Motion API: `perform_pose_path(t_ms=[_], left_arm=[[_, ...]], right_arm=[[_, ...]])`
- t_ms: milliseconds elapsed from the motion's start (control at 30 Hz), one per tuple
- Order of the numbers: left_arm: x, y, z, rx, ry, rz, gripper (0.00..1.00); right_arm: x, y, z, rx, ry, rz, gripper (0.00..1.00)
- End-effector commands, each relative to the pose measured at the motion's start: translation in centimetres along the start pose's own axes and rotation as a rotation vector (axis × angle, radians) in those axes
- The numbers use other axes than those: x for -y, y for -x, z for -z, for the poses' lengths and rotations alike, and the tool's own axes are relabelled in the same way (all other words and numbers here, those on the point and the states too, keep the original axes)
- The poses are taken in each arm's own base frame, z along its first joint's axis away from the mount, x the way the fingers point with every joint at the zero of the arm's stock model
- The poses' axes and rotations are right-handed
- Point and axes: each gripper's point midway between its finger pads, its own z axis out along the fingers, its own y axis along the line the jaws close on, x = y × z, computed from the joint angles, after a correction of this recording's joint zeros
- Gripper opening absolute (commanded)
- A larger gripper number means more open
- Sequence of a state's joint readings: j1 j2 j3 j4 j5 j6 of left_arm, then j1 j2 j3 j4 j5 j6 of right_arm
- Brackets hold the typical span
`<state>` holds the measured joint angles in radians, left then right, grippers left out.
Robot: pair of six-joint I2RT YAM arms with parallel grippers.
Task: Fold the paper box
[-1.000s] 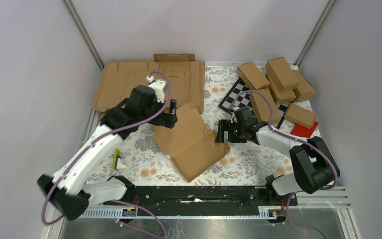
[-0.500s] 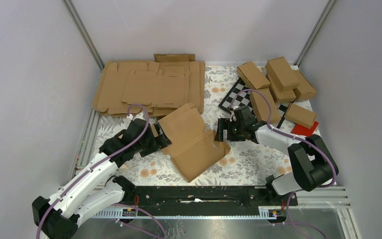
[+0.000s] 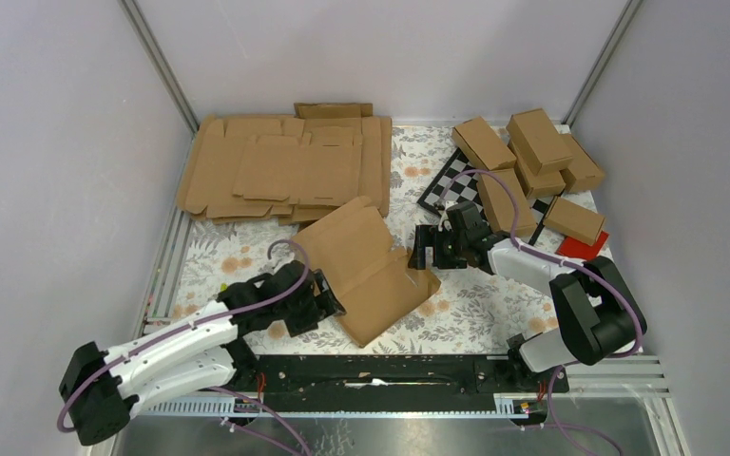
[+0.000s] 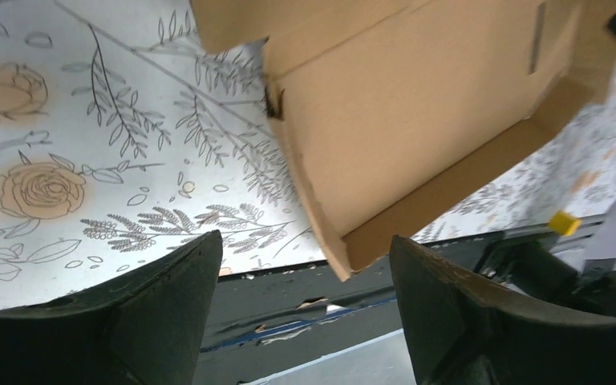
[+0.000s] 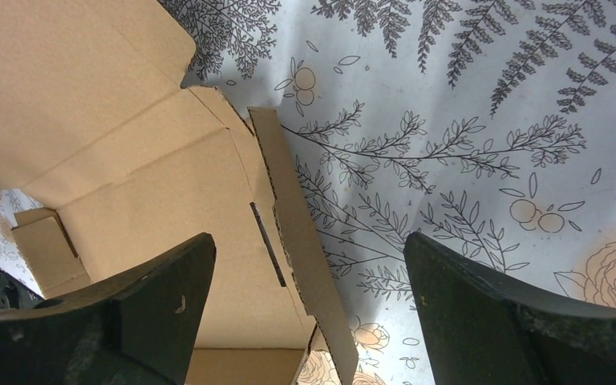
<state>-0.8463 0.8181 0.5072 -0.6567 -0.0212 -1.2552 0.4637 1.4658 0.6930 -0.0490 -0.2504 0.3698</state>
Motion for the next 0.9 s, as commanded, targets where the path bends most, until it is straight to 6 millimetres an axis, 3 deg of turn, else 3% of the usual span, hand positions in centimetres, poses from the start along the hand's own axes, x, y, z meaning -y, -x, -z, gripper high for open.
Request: perform_pose_path(t_ms=[0,333,700,867], left_arm=[[1.3,-0.7,-1.0,-0.008,-0.036,0.054,0.81],[1.2,-1.9,-3.4,-0.057,-0.079,0.054,0.76],[2.3,-1.9,-5.2,-0.08,-0.075,-0.019,0.54],[2.7,-0.7,-6.0,-0.105,-0.094,-0.092,0.46]], right_arm=[[-0.5,0.1,0.0,0.005,0.037,0.02,0.95],[-0.6,-0.4,-0.1,-0.015,0.05,0.014,0.96],[-1.1,-1.5,-0.1,-0.056,0.078,-0.018,0.96],[-0.7,-2.1,0.6,-0.063,0.061,-0.018,0.96]])
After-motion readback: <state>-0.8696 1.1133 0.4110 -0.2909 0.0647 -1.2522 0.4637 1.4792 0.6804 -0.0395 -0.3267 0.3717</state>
